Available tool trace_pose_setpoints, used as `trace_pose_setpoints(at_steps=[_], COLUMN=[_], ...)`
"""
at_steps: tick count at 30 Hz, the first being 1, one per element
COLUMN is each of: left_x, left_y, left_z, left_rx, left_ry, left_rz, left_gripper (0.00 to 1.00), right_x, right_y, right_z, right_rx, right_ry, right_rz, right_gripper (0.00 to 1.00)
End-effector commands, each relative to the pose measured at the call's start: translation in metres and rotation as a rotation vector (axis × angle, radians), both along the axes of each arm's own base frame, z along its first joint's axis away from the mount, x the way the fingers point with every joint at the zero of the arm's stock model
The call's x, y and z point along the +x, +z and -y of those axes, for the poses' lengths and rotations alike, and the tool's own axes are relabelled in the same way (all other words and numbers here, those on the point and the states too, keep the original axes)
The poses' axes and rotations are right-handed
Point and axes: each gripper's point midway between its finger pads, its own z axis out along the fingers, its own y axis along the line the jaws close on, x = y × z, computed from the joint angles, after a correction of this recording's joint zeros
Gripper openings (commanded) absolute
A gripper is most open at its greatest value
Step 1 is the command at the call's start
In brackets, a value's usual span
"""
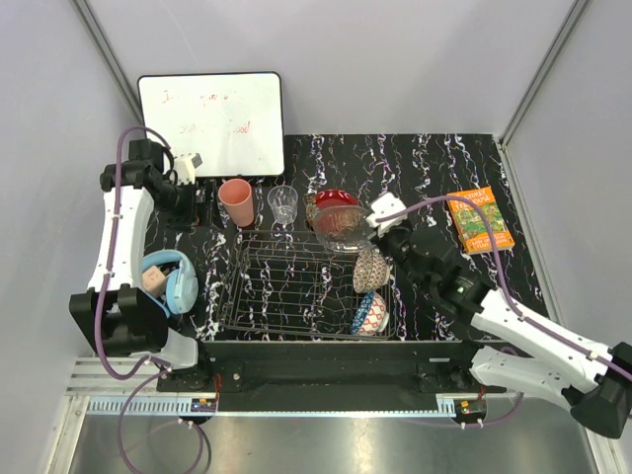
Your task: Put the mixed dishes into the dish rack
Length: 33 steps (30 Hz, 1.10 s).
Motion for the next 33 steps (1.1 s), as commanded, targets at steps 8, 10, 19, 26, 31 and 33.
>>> trace_pose_setpoints(at_steps=[8,10,19,26,31,33], left_x=[0.004,0.004,0.003,0.004,0.004,0.003], left_y=[-0.001,-0.003,-0.008,-0.011,-0.011,-0.011], left_z=[-0.001,-0.001,-0.002,-0.004,-0.005,-0.005], left_rx=[-0.015,-0.017,-0.026,-0.037,-0.039,-0.045], left_ry=[0.016,0.016,0.013,0.024,0.023,0.023], left_rz=[0.031,0.028,0.014,0.004,0.003,0.003], left_gripper=[0.97,0.97,0.97,0.97,0.98,0.98], right_x=[0.002,-0.001,-0.004,-0.007,-0.012,-0.013], right_y=[-0.008,-0.017,-0.022,-0.029,-0.035,-0.036], right_z=[-0.034,-0.042,-0.057,-0.053,-0.05,-0.048], right_rx=[-0.316,-0.411,-0.511,-0.539,-0.528,-0.516], right_ry=[-0.047,-0.038,-0.016,-0.008,0.001,-0.001], right_rz=[0.207,0.249,0.352,0.335,0.306,0.298], right_gripper=[0.0,0.0,0.0,0.0,0.0,0.0])
